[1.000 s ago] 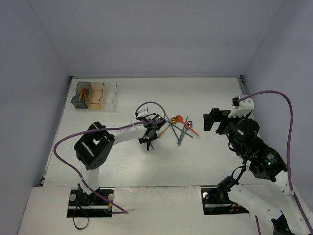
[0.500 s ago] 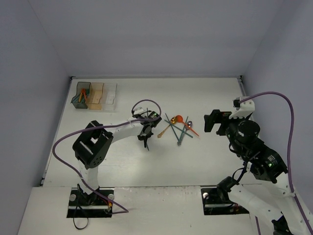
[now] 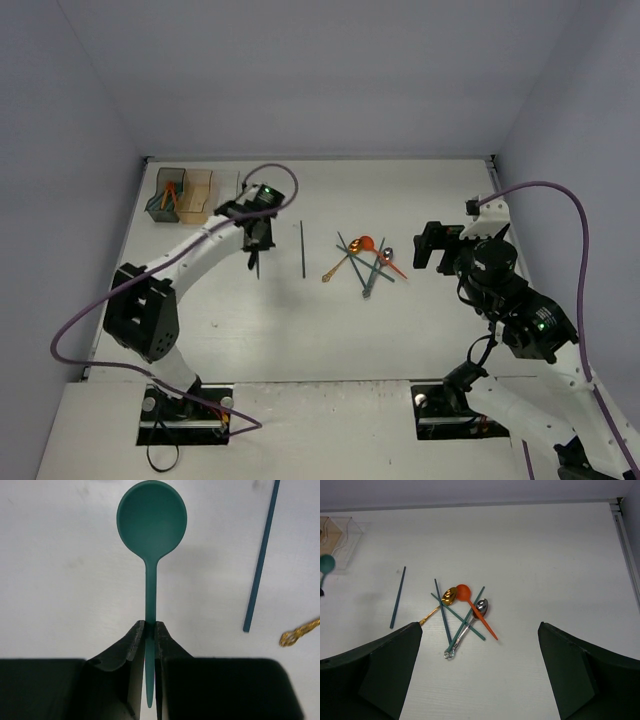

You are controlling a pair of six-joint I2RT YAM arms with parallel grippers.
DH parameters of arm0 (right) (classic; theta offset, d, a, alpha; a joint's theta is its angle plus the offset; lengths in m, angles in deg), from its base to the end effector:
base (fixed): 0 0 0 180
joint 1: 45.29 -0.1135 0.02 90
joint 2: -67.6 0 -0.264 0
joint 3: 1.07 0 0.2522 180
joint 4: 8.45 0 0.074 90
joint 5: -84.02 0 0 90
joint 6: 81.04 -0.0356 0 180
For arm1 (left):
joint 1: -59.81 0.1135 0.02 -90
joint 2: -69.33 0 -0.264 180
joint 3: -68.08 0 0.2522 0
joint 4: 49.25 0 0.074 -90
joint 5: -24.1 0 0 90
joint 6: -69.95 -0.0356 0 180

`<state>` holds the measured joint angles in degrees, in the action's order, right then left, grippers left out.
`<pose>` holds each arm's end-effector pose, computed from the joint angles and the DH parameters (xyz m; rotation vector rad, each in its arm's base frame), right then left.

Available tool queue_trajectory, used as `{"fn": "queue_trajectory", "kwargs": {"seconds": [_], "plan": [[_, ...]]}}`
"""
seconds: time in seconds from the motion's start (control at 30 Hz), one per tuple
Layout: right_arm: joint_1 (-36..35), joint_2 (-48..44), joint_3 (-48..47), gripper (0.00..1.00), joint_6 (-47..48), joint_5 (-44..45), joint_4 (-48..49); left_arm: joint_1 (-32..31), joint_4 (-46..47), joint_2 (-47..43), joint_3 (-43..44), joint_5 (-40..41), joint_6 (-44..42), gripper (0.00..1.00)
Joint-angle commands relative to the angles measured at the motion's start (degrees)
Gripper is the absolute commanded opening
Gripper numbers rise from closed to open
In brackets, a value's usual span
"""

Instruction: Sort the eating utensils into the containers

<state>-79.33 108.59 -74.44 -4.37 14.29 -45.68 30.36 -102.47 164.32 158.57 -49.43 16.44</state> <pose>0.1235 0.0686 0.4126 -0.0298 1.6607 0.3366 0.3116 -0.1643 0.2653 -0.2597 2.5052 -0.0908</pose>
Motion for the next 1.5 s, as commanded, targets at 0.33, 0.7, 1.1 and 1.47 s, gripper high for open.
{"fn": "queue_trajectory", "kwargs": {"seconds": [0.33,0.7,1.1,1.47], "plan": [[0.47,5.37,-1.55,1.0,1.2,4.86,3.08,27.04,-12.25,14.77,34.38,-10.68,-35.53,0.0],[0.47,8.91,-2.0,1.0,1.74,6.33,3.17,30.21,-17.56,32.04,52.48,-13.67,-37.52,0.0],[0.47,9.46,-1.29,1.0,1.47,7.2,3.17,34.72,-17.49,38.4,59.03,-17.47,-35.93,0.01],[0.47,9.32,-0.94,1.0,1.3,6.92,3.17,34.55,-17.31,40.42,61.3,-23.27,-36.31,0.05]]}}
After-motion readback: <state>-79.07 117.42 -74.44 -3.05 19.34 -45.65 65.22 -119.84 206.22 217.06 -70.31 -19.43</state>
